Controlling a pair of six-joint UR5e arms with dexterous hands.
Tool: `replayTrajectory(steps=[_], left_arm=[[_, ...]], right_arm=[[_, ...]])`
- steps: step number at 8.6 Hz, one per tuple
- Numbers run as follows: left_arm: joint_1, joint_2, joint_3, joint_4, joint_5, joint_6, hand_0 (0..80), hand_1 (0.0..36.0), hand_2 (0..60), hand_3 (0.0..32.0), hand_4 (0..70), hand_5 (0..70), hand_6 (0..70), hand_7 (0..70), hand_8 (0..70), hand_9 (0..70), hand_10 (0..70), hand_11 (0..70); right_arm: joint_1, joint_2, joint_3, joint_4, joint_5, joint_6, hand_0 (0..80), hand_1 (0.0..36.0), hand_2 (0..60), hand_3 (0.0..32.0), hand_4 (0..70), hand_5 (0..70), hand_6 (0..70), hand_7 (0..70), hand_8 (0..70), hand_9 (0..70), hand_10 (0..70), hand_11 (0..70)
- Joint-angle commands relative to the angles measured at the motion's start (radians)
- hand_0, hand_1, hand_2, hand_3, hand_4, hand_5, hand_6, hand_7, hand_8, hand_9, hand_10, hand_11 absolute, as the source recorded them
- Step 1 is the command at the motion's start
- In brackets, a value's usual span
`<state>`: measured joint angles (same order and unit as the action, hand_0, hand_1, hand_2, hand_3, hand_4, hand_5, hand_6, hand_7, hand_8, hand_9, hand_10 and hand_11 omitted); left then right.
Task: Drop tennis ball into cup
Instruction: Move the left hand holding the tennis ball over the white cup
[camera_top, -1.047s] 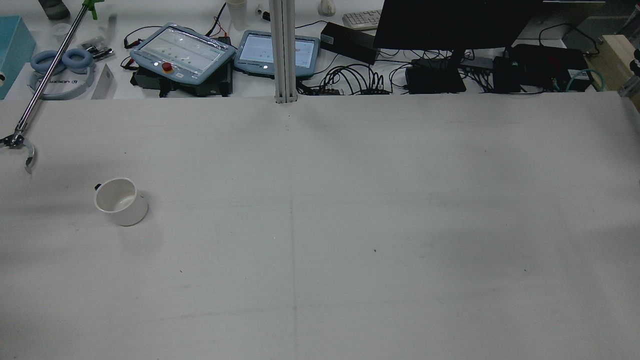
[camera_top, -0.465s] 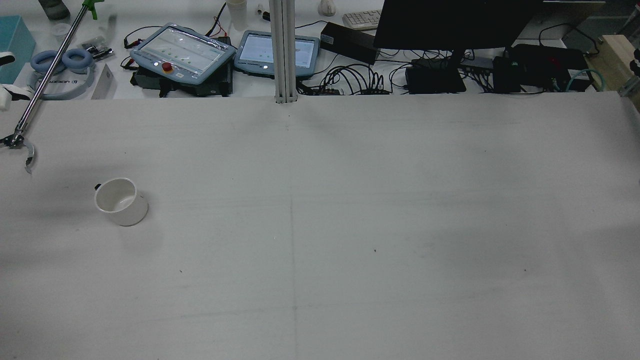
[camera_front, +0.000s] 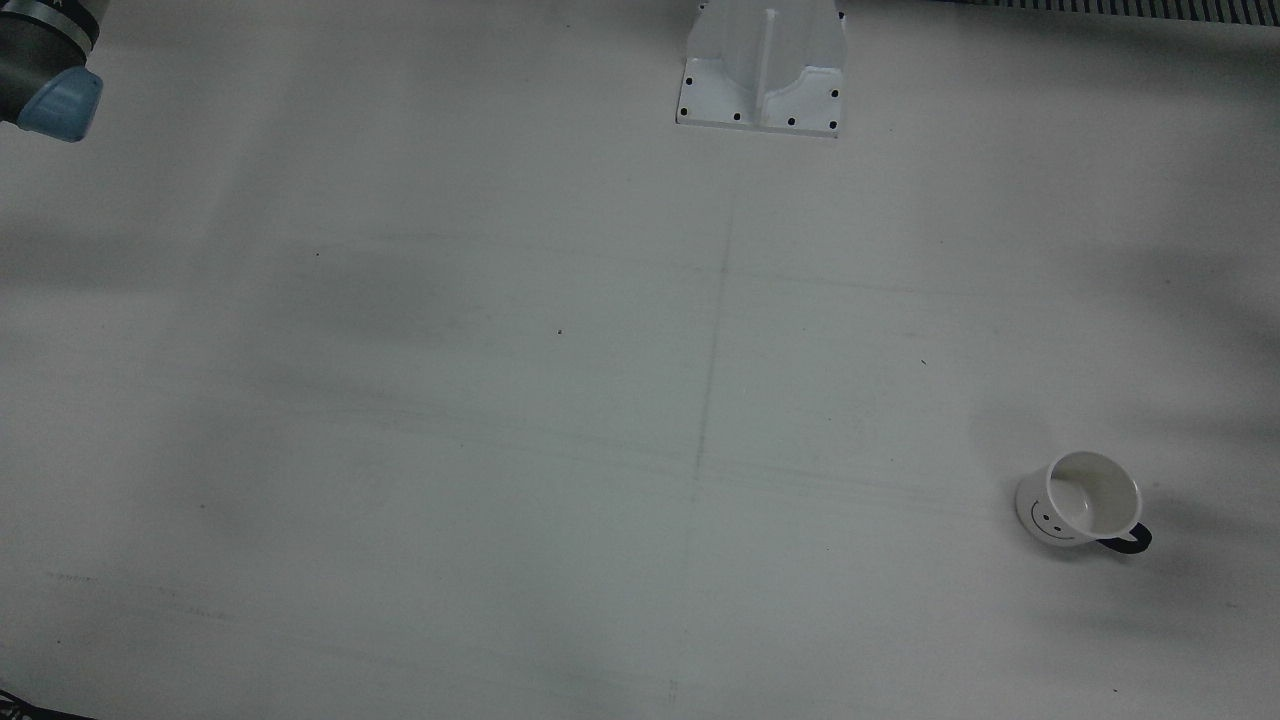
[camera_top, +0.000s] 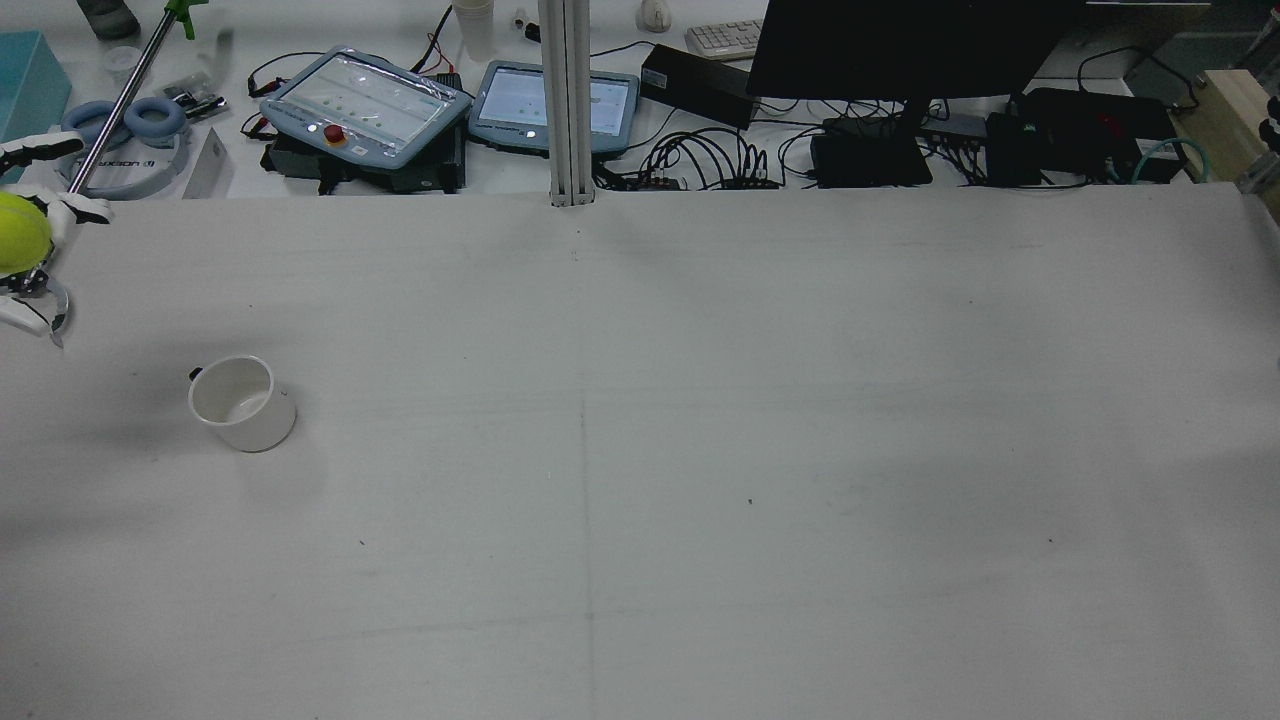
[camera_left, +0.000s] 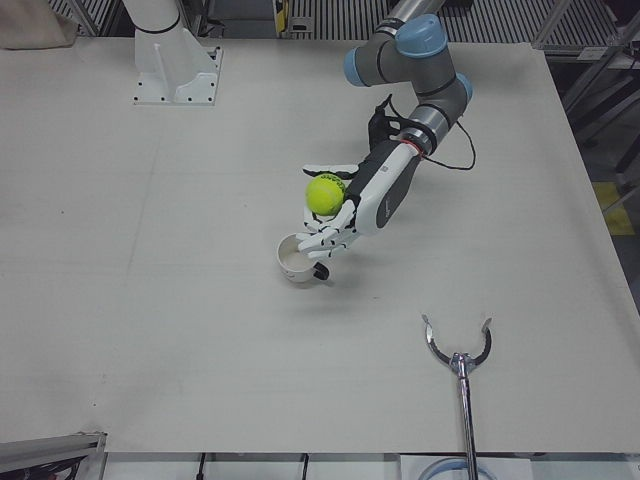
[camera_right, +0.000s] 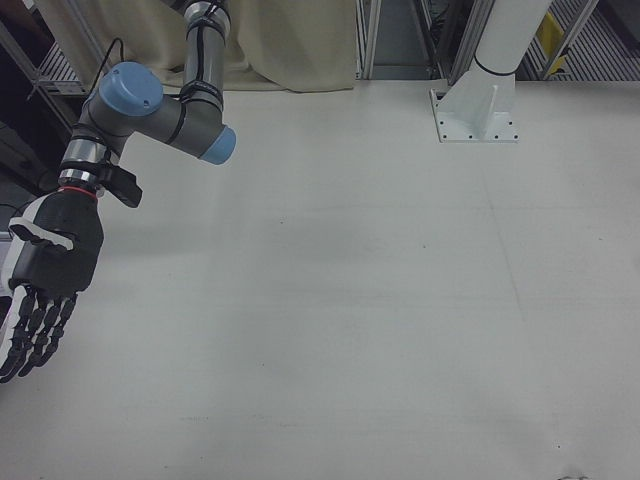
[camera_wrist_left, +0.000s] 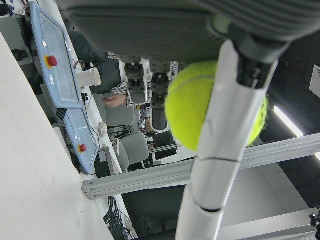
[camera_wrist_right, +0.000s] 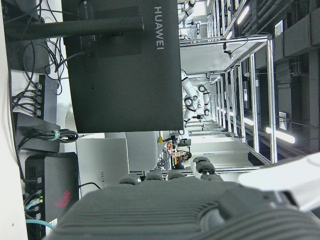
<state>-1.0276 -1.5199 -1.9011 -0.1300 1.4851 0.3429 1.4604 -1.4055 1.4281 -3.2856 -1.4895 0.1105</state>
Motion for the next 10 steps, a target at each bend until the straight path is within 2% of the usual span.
replayTrajectory(steps=[1, 2, 3, 5, 8, 9, 10], left_arm=[[0.040, -0.023, 0.114, -0.069, -0.034, 0.011, 80.0, 30.2, 0.0, 0.0, 4.1, 18.4, 49.2, 54.4, 25.5, 34.3, 10.6, 18.8], [0.040, -0.028, 0.147, -0.091, -0.034, 0.011, 80.0, 30.6, 0.0, 0.0, 4.1, 17.3, 43.1, 56.1, 24.6, 35.0, 10.5, 18.6], [0.041, -0.028, 0.177, -0.111, -0.034, 0.013, 80.0, 30.5, 0.0, 0.0, 3.8, 17.3, 43.0, 56.1, 24.6, 35.1, 10.6, 18.7], [0.067, -0.028, 0.183, -0.128, -0.032, 0.043, 80.0, 30.7, 0.0, 0.0, 3.3, 18.6, 49.1, 54.1, 25.6, 34.4, 10.6, 18.8], [0.123, -0.052, 0.191, -0.123, -0.034, 0.071, 80.0, 30.4, 0.0, 0.0, 4.1, 17.6, 44.8, 54.3, 24.3, 33.7, 10.7, 18.9], [0.135, -0.083, 0.189, -0.100, -0.034, 0.073, 80.0, 30.4, 0.0, 0.0, 4.3, 18.0, 47.0, 54.4, 24.8, 33.9, 10.7, 18.9], [0.185, -0.107, 0.204, -0.090, -0.034, 0.073, 80.0, 30.3, 0.0, 0.0, 4.0, 18.4, 49.0, 53.6, 25.2, 33.7, 10.8, 19.1]], right_arm=[[0.000, 0.000, 0.000, 0.000, 0.000, 0.000, 0.0, 0.0, 0.0, 0.0, 0.0, 0.0, 0.0, 0.0, 0.0, 0.0, 0.0, 0.0], [0.000, 0.000, 0.000, 0.000, 0.000, 0.000, 0.0, 0.0, 0.0, 0.0, 0.0, 0.0, 0.0, 0.0, 0.0, 0.0, 0.0, 0.0], [0.000, 0.000, 0.000, 0.000, 0.000, 0.000, 0.0, 0.0, 0.0, 0.0, 0.0, 0.0, 0.0, 0.0, 0.0, 0.0, 0.0, 0.0], [0.000, 0.000, 0.000, 0.000, 0.000, 0.000, 0.0, 0.0, 0.0, 0.0, 0.0, 0.0, 0.0, 0.0, 0.0, 0.0, 0.0, 0.0], [0.000, 0.000, 0.000, 0.000, 0.000, 0.000, 0.0, 0.0, 0.0, 0.0, 0.0, 0.0, 0.0, 0.0, 0.0, 0.0, 0.0, 0.0], [0.000, 0.000, 0.000, 0.000, 0.000, 0.000, 0.0, 0.0, 0.0, 0.0, 0.0, 0.0, 0.0, 0.0, 0.0, 0.0, 0.0, 0.0], [0.000, 0.000, 0.000, 0.000, 0.000, -0.002, 0.0, 0.0, 0.0, 0.0, 0.0, 0.0, 0.0, 0.0, 0.0, 0.0, 0.0, 0.0]])
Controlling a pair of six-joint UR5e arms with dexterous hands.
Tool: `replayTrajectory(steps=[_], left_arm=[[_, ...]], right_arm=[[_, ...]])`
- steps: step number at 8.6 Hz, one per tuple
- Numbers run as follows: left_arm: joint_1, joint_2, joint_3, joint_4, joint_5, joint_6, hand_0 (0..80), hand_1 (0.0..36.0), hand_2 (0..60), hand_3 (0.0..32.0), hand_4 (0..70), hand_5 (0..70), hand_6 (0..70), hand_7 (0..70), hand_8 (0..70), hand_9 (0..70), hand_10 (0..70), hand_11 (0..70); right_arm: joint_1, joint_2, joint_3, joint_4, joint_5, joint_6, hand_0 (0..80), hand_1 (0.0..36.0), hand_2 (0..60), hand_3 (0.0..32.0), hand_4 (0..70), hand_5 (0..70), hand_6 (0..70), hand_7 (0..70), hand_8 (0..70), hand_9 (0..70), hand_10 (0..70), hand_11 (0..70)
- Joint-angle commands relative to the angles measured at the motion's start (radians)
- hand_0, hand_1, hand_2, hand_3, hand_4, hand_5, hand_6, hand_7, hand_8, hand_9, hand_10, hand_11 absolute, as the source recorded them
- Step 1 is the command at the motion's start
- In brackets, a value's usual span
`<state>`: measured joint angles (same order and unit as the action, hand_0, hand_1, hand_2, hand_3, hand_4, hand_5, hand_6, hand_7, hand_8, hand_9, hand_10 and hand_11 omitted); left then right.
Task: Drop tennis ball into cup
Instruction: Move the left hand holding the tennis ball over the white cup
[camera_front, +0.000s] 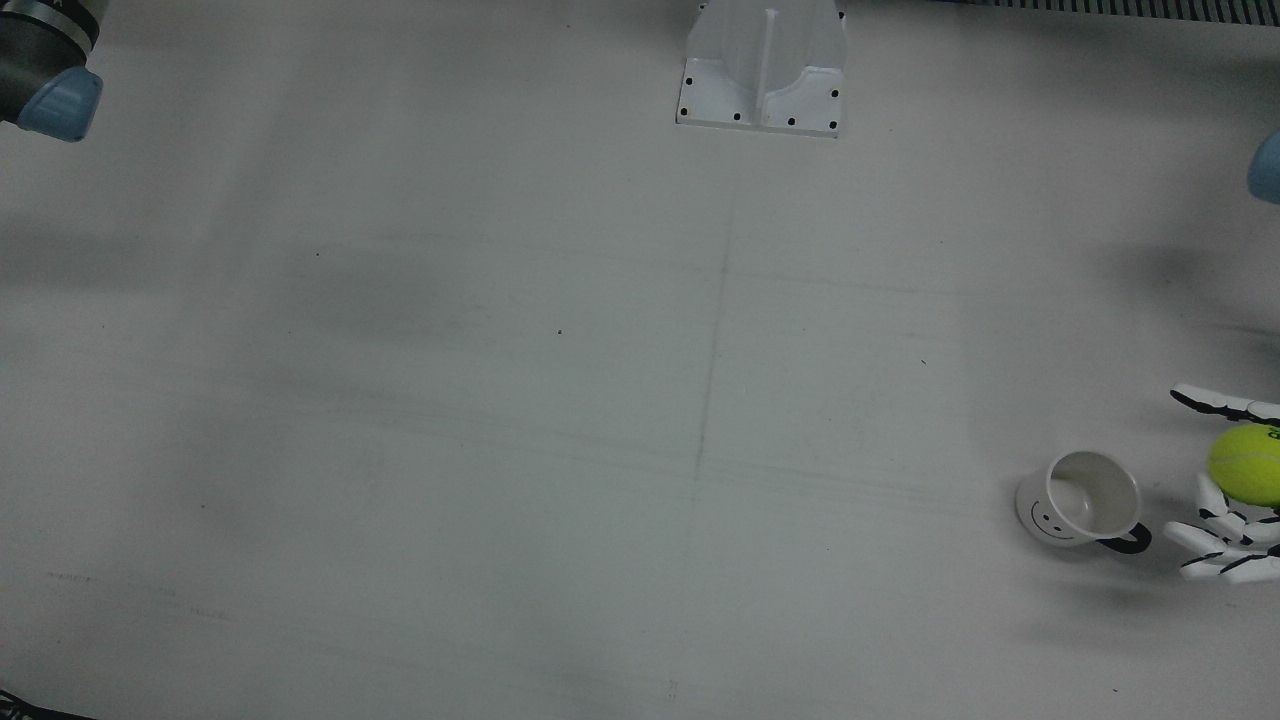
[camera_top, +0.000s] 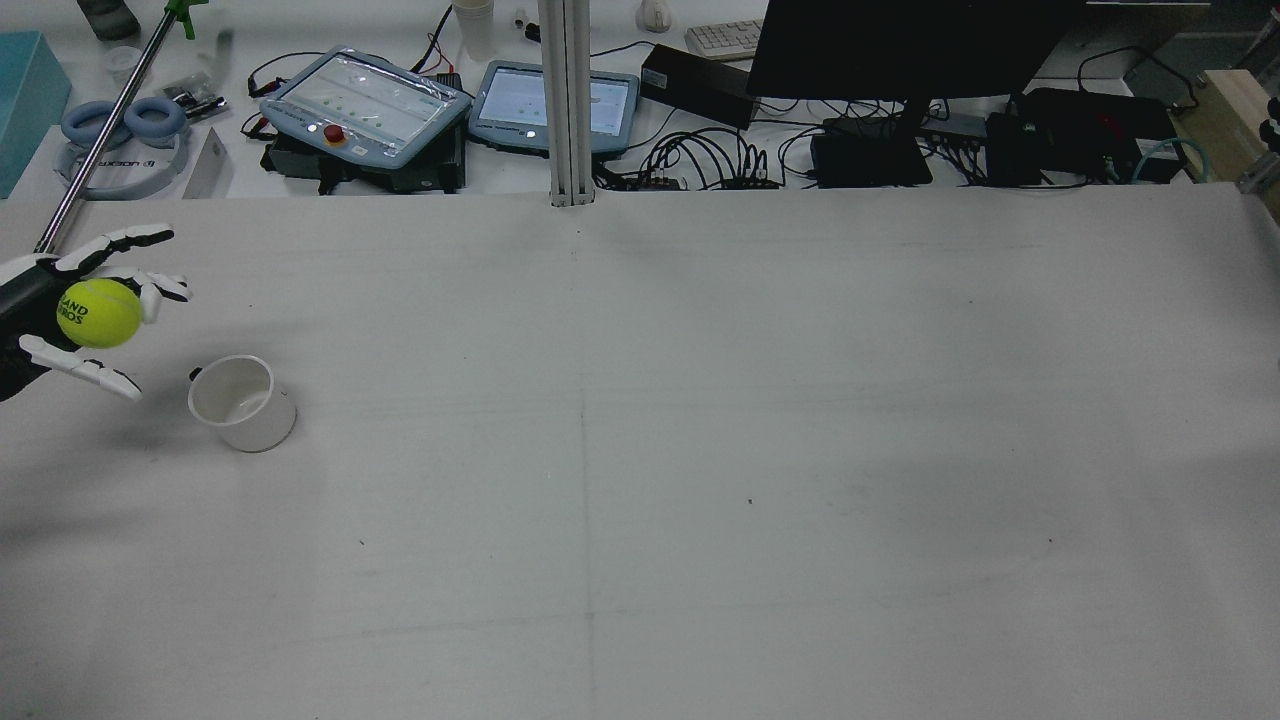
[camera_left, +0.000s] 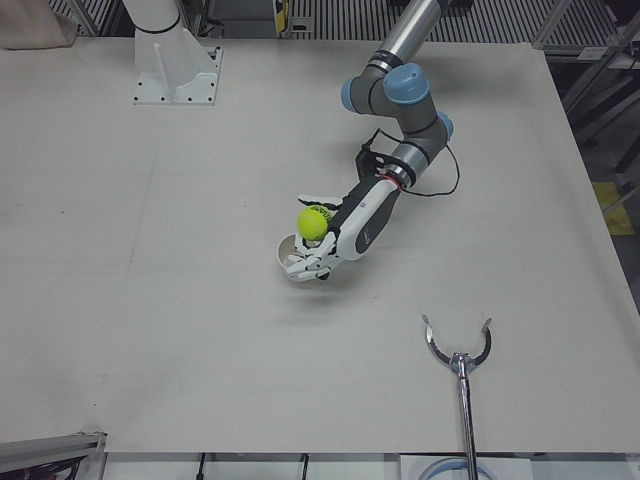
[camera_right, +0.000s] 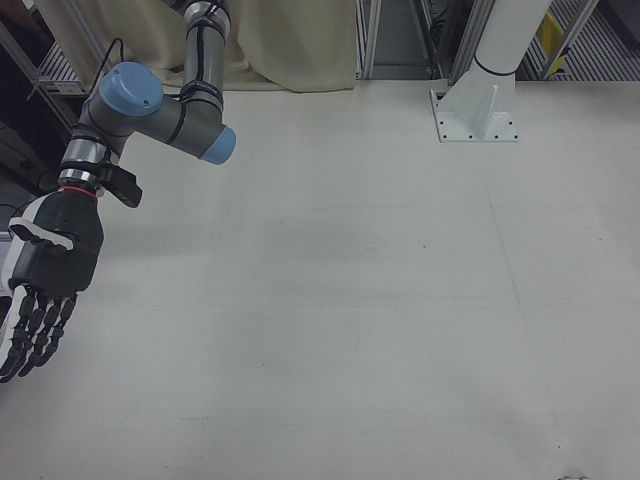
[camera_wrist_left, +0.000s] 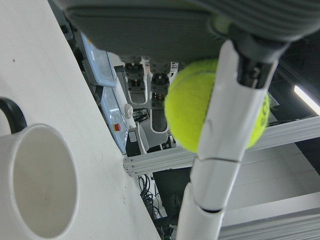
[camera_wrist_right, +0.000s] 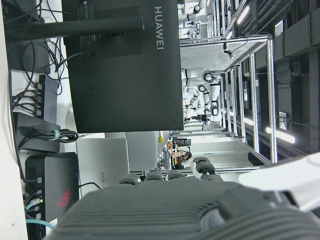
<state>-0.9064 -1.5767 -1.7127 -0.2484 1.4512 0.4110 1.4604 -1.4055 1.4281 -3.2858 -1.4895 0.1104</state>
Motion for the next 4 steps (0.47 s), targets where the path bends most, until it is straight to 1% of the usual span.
replayTrajectory(steps=[1, 2, 3, 4], left_arm=[[0.078, -0.086, 0.051, 0.029, 0.000, 0.005, 80.0, 30.4, 0.0, 0.0, 4.1, 18.4, 49.0, 53.7, 25.2, 33.7, 10.6, 18.8], [0.080, -0.101, 0.068, 0.031, -0.002, 0.005, 80.0, 30.8, 0.1, 0.0, 4.1, 17.3, 42.7, 54.8, 24.0, 34.0, 10.6, 18.8], [0.080, -0.123, 0.087, 0.037, -0.021, 0.003, 80.0, 30.5, 0.0, 0.0, 4.2, 17.6, 44.8, 54.5, 24.4, 33.9, 10.6, 18.8], [0.080, -0.124, 0.091, 0.038, -0.028, 0.002, 80.0, 30.1, 0.0, 0.0, 4.7, 17.4, 44.7, 54.5, 24.3, 33.8, 10.2, 18.1]], right_arm=[[0.000, -0.001, 0.000, 0.000, 0.000, 0.000, 0.0, 0.0, 0.0, 0.0, 0.0, 0.0, 0.0, 0.0, 0.0, 0.0, 0.0, 0.0], [0.000, -0.001, 0.000, 0.000, 0.000, 0.000, 0.0, 0.0, 0.0, 0.0, 0.0, 0.0, 0.0, 0.0, 0.0, 0.0, 0.0, 0.0], [0.000, 0.000, 0.000, 0.000, 0.000, 0.000, 0.0, 0.0, 0.0, 0.0, 0.0, 0.0, 0.0, 0.0, 0.0, 0.0, 0.0, 0.0], [0.000, 0.000, 0.000, 0.000, 0.000, 0.000, 0.0, 0.0, 0.0, 0.0, 0.0, 0.0, 0.0, 0.0, 0.0, 0.0, 0.0, 0.0]])
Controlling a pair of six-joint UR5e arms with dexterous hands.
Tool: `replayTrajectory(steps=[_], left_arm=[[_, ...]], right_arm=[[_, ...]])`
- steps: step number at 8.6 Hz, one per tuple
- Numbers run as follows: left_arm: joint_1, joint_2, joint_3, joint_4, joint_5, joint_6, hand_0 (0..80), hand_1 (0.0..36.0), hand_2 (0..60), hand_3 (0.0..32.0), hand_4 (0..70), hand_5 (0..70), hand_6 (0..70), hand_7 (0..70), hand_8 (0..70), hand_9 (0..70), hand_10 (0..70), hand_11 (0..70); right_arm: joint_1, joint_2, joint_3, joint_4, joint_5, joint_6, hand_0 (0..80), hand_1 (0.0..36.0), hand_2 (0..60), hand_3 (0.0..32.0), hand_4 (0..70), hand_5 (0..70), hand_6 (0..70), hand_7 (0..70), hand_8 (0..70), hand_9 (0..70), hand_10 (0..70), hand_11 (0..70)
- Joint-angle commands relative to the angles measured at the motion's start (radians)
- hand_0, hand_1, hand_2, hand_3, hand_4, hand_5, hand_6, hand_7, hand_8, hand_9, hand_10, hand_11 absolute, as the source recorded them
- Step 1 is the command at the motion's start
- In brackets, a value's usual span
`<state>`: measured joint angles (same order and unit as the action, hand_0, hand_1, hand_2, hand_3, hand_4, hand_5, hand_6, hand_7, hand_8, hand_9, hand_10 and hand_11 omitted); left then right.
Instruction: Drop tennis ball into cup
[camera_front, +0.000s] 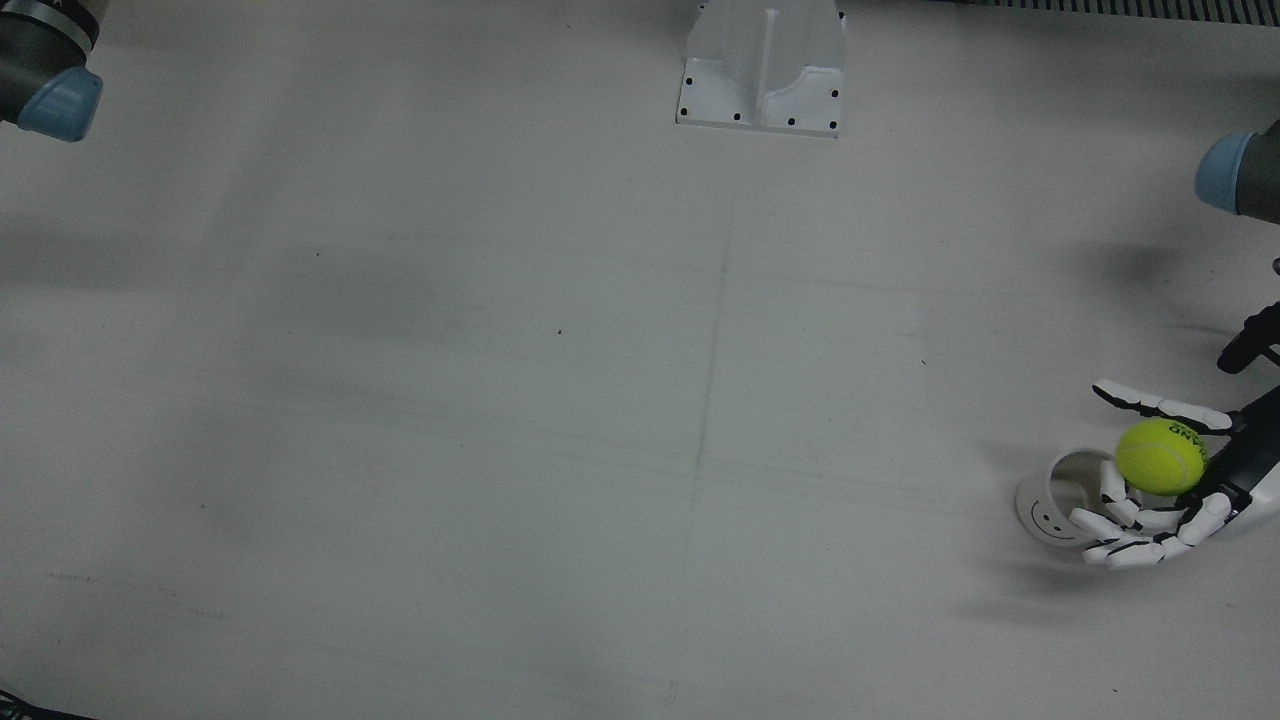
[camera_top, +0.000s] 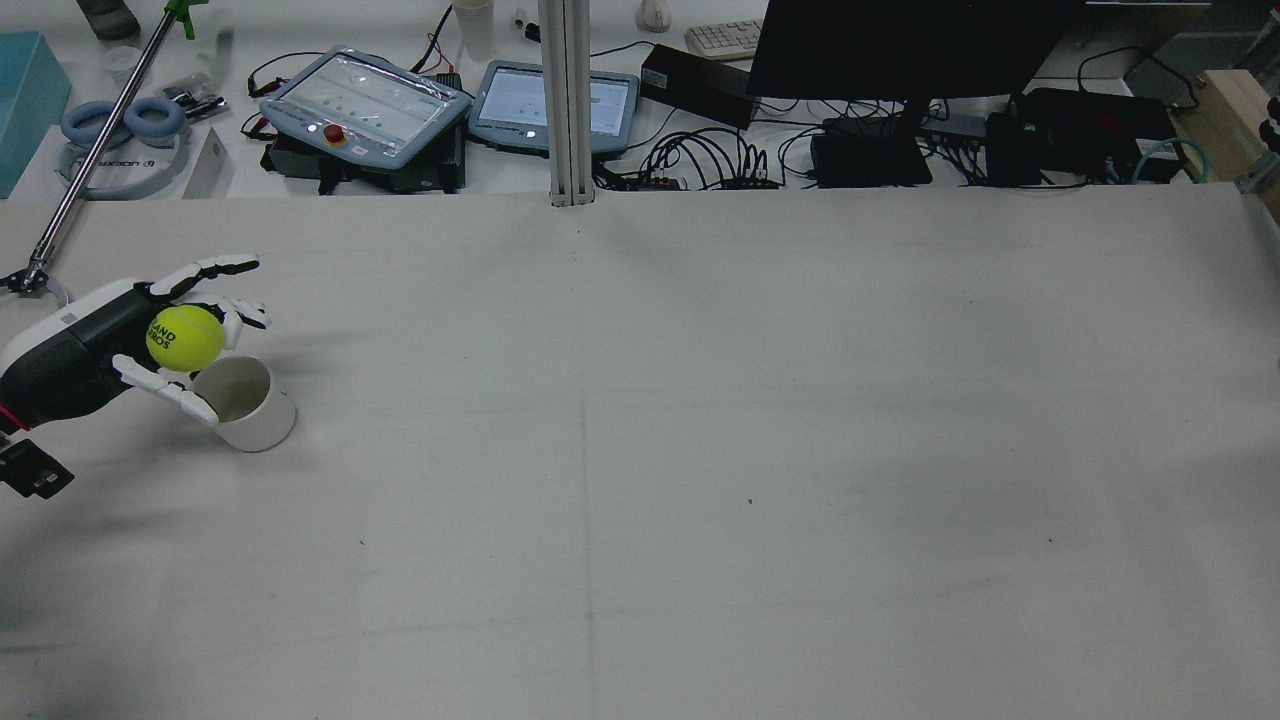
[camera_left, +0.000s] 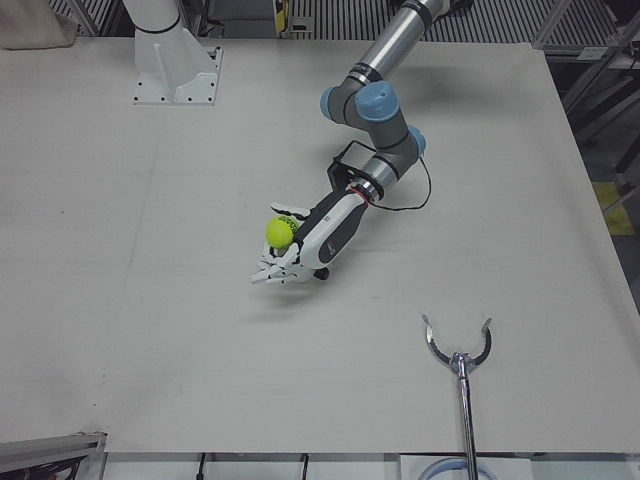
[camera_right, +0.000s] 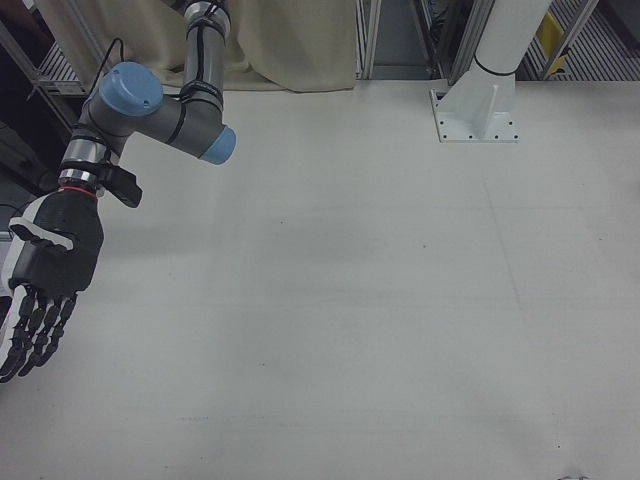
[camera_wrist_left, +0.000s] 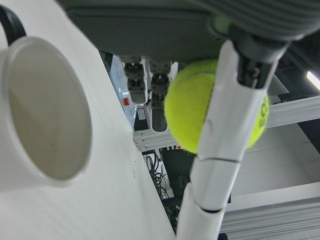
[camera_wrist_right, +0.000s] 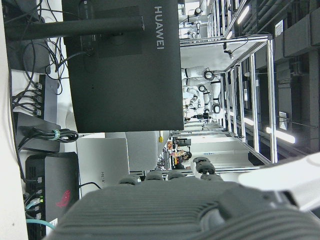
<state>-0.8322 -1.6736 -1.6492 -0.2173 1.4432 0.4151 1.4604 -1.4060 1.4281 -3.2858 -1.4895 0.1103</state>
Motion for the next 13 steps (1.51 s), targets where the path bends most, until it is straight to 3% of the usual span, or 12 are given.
replayTrajectory(steps=[1, 2, 3, 4, 5, 7, 8, 9, 10, 11, 13], left_arm=[[0.004, -0.028, 0.028, 0.007, -0.020, -0.006, 80.0, 29.8, 0.2, 0.0, 4.8, 18.5, 50.9, 53.1, 25.5, 33.5, 10.0, 17.9], [0.005, -0.026, 0.028, 0.006, -0.020, -0.002, 80.0, 30.1, 0.0, 0.0, 4.3, 17.0, 42.5, 54.1, 23.7, 33.5, 10.2, 18.1], [0.005, -0.018, 0.028, -0.005, -0.023, 0.001, 80.0, 29.2, 0.2, 0.0, 3.3, 20.0, 58.2, 46.7, 25.7, 30.4, 10.1, 18.0], [0.005, -0.014, 0.028, -0.014, -0.023, 0.002, 77.7, 29.3, 0.0, 0.0, 2.1, 15.4, 34.0, 38.0, 17.2, 23.7, 9.1, 16.5], [0.004, -0.003, 0.028, -0.028, -0.023, 0.002, 72.0, 29.0, 0.0, 0.0, 1.3, 12.7, 21.2, 28.3, 11.5, 17.4, 7.4, 14.0], [0.001, 0.003, 0.025, -0.036, -0.023, -0.005, 65.9, 27.5, 1.4, 0.0, 1.5, 14.0, 29.7, 21.3, 11.5, 13.7, 6.7, 12.8], [-0.008, 0.005, 0.002, -0.036, -0.023, -0.016, 66.1, 28.1, 1.0, 0.0, 2.2, 12.3, 21.6, 22.5, 9.6, 13.5, 6.1, 11.9], [-0.022, 0.040, -0.059, -0.001, -0.018, -0.063, 65.9, 27.8, 1.8, 0.0, 3.7, 12.9, 25.3, 22.1, 10.0, 13.0, 5.3, 10.7], [-0.106, 0.078, -0.117, 0.033, -0.015, -0.105, 65.3, 28.0, 1.9, 0.0, 3.0, 12.3, 21.9, 15.1, 8.2, 10.0, 4.3, 9.4], [-0.211, 0.109, -0.162, 0.059, -0.009, -0.117, 64.6, 27.4, 1.4, 0.0, 3.6, 12.9, 24.6, 11.0, 8.3, 8.6, 4.3, 9.2], [-0.319, 0.137, -0.185, 0.075, 0.041, -0.150, 62.3, 26.0, 1.8, 0.0, 5.7, 12.0, 22.9, 12.9, 7.7, 8.7, 4.5, 9.3]], right_arm=[[0.000, -0.001, 0.000, 0.000, 0.000, 0.000, 0.0, 0.0, 0.0, 0.0, 0.0, 0.0, 0.0, 0.0, 0.0, 0.0, 0.0, 0.0], [0.000, 0.001, 0.000, 0.000, 0.000, 0.000, 0.0, 0.0, 0.0, 0.0, 0.0, 0.0, 0.0, 0.0, 0.0, 0.0, 0.0, 0.0], [0.000, -0.001, 0.000, 0.000, 0.000, 0.000, 0.0, 0.0, 0.0, 0.0, 0.0, 0.0, 0.0, 0.0, 0.0, 0.0, 0.0, 0.0], [0.000, -0.001, 0.000, 0.000, 0.000, 0.000, 0.0, 0.0, 0.0, 0.0, 0.0, 0.0, 0.0, 0.0, 0.0, 0.0, 0.0, 0.0], [0.000, 0.001, 0.000, 0.000, 0.000, 0.000, 0.0, 0.0, 0.0, 0.0, 0.0, 0.0, 0.0, 0.0, 0.0, 0.0, 0.0, 0.0], [0.000, -0.001, 0.000, 0.000, 0.000, 0.000, 0.0, 0.0, 0.0, 0.0, 0.0, 0.0, 0.0, 0.0, 0.0, 0.0, 0.0, 0.0], [0.000, 0.001, 0.000, 0.000, 0.000, 0.000, 0.0, 0.0, 0.0, 0.0, 0.0, 0.0, 0.0, 0.0, 0.0, 0.0, 0.0, 0.0], [0.000, 0.001, 0.000, 0.000, 0.000, 0.000, 0.0, 0.0, 0.0, 0.0, 0.0, 0.0, 0.0, 0.0, 0.0, 0.0, 0.0, 0.0], [0.000, -0.001, 0.000, 0.000, 0.000, 0.000, 0.0, 0.0, 0.0, 0.0, 0.0, 0.0, 0.0, 0.0, 0.0, 0.0, 0.0, 0.0], [0.000, -0.001, 0.000, 0.000, 0.000, 0.000, 0.0, 0.0, 0.0, 0.0, 0.0, 0.0, 0.0, 0.0, 0.0, 0.0, 0.0, 0.0], [0.000, -0.001, 0.000, 0.000, 0.000, 0.000, 0.0, 0.0, 0.0, 0.0, 0.0, 0.0, 0.0, 0.0, 0.0, 0.0, 0.0, 0.0]])
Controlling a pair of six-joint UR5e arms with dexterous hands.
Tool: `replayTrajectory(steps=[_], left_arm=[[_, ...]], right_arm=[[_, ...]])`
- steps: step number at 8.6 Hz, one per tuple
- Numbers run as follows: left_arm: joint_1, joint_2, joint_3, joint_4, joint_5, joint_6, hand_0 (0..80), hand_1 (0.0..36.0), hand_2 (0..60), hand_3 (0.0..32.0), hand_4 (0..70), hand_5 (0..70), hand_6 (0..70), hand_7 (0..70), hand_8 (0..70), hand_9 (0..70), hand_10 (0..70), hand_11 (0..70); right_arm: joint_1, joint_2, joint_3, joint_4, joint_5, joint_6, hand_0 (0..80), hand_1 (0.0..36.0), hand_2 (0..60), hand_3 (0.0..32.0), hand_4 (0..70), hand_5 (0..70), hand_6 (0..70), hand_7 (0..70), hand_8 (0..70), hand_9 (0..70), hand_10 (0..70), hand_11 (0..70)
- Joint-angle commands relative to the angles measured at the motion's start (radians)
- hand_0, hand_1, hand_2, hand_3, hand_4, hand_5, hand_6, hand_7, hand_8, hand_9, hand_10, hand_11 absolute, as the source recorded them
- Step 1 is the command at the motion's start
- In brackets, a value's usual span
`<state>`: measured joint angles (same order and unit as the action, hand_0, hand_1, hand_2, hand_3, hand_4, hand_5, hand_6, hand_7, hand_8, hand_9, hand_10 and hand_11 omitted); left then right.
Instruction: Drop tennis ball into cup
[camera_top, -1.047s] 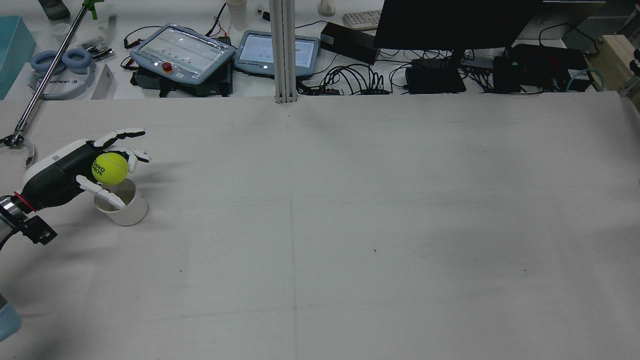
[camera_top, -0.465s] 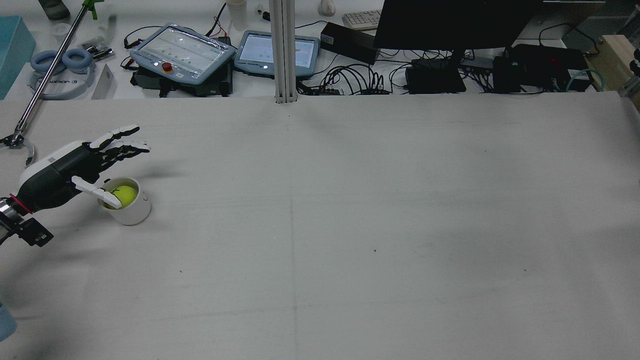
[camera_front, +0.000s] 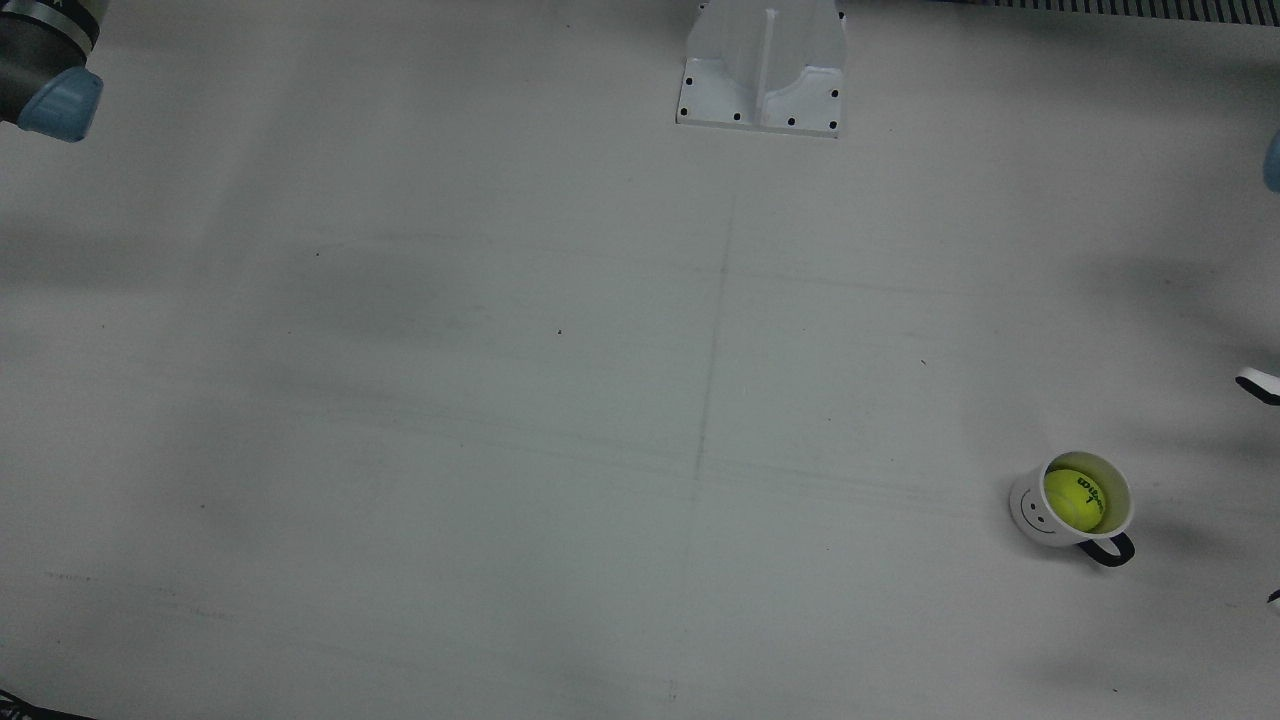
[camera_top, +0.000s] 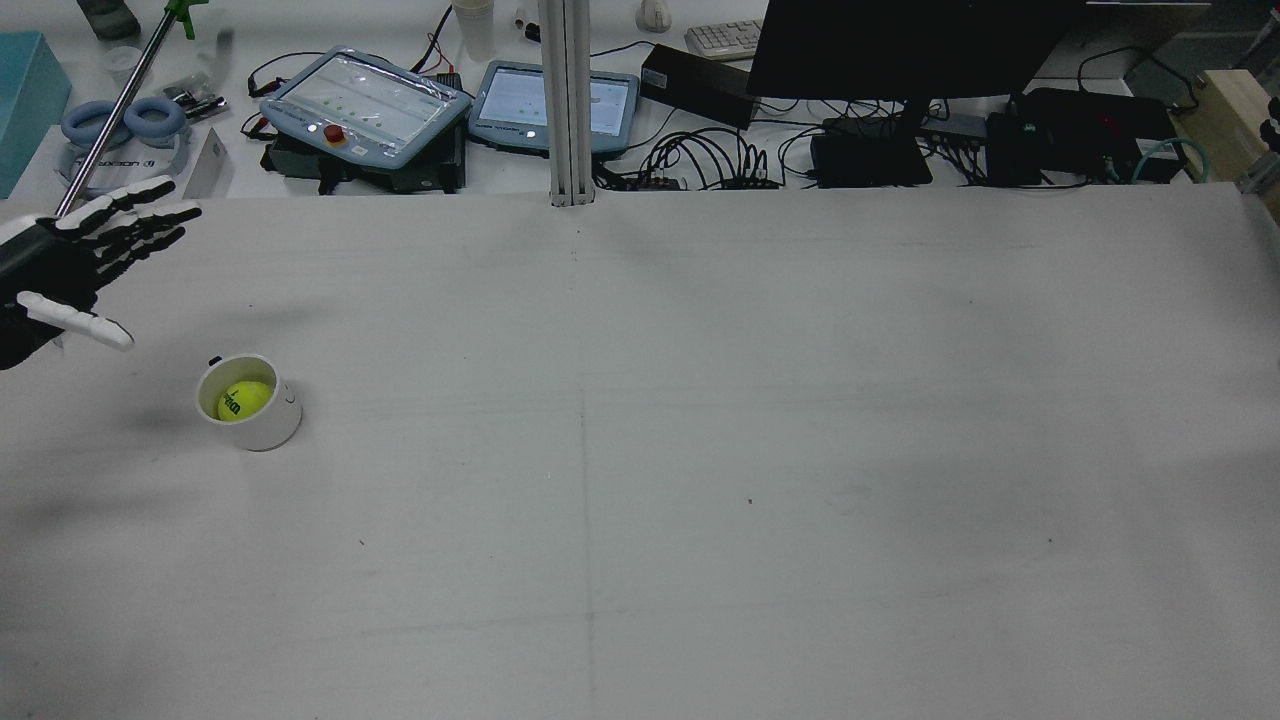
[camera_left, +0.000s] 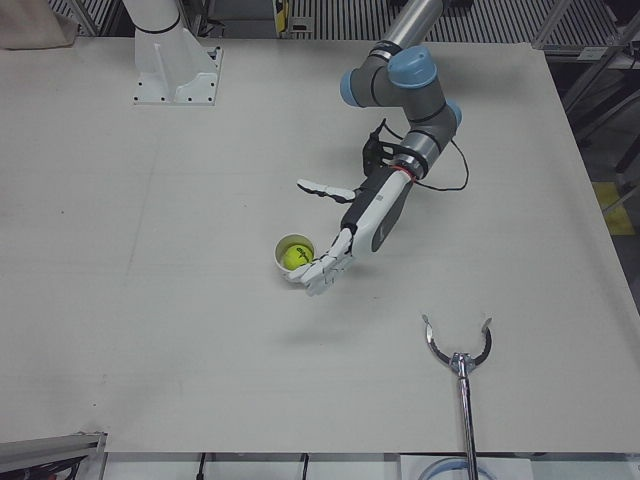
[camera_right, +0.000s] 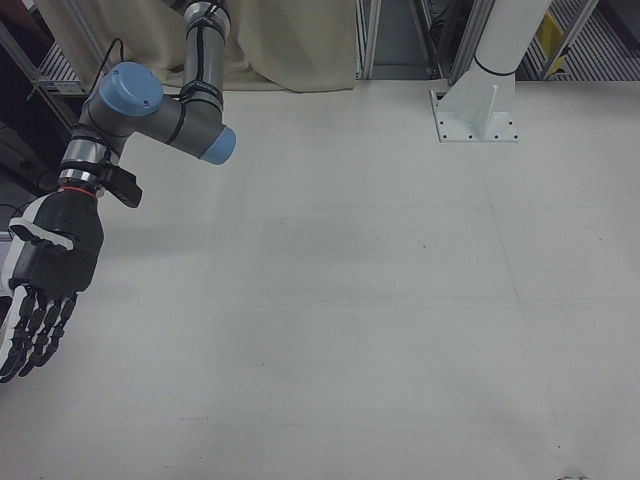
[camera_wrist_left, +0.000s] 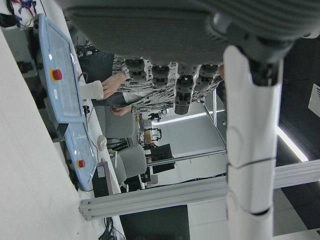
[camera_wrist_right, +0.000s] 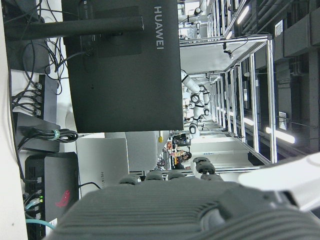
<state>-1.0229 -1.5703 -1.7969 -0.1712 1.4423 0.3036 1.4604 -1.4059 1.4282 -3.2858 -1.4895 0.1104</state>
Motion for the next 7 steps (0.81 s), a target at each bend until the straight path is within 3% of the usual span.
replayTrajectory(steps=[1, 2, 5, 6, 7], left_arm=[[-0.178, 0.033, -0.038, 0.036, 0.062, -0.038, 61.0, 25.0, 2.6, 0.0, 7.1, 11.7, 23.5, 15.5, 8.1, 9.6, 5.0, 10.0], [-0.196, 0.033, -0.032, 0.044, 0.075, -0.038, 60.4, 24.3, 3.2, 0.0, 8.0, 12.3, 27.6, 15.2, 9.0, 9.7, 5.6, 10.7], [-0.210, 0.021, -0.009, 0.114, 0.081, -0.038, 61.1, 24.5, 3.0, 0.0, 9.8, 12.4, 28.1, 17.3, 9.4, 10.4, 6.6, 12.1], [-0.213, 0.004, 0.011, 0.120, 0.081, -0.038, 61.6, 24.3, 4.1, 0.0, 10.4, 13.9, 36.8, 17.0, 11.1, 10.3, 6.3, 11.7], [-0.223, 0.003, 0.034, 0.121, 0.081, -0.038, 61.8, 24.4, 4.6, 0.0, 10.7, 14.4, 38.9, 17.0, 11.5, 10.3, 6.1, 11.5]], right_arm=[[0.000, 0.001, 0.000, 0.000, 0.000, 0.000, 0.0, 0.0, 0.0, 0.0, 0.0, 0.0, 0.0, 0.0, 0.0, 0.0, 0.0, 0.0], [0.000, -0.001, 0.000, 0.000, 0.000, 0.000, 0.0, 0.0, 0.0, 0.0, 0.0, 0.0, 0.0, 0.0, 0.0, 0.0, 0.0, 0.0], [0.000, 0.001, 0.000, 0.000, 0.000, 0.000, 0.0, 0.0, 0.0, 0.0, 0.0, 0.0, 0.0, 0.0, 0.0, 0.0, 0.0, 0.0], [0.000, 0.001, 0.000, 0.000, 0.000, 0.000, 0.0, 0.0, 0.0, 0.0, 0.0, 0.0, 0.0, 0.0, 0.0, 0.0, 0.0, 0.0], [0.000, -0.001, 0.000, 0.000, 0.000, 0.000, 0.0, 0.0, 0.0, 0.0, 0.0, 0.0, 0.0, 0.0, 0.0, 0.0, 0.0, 0.0]])
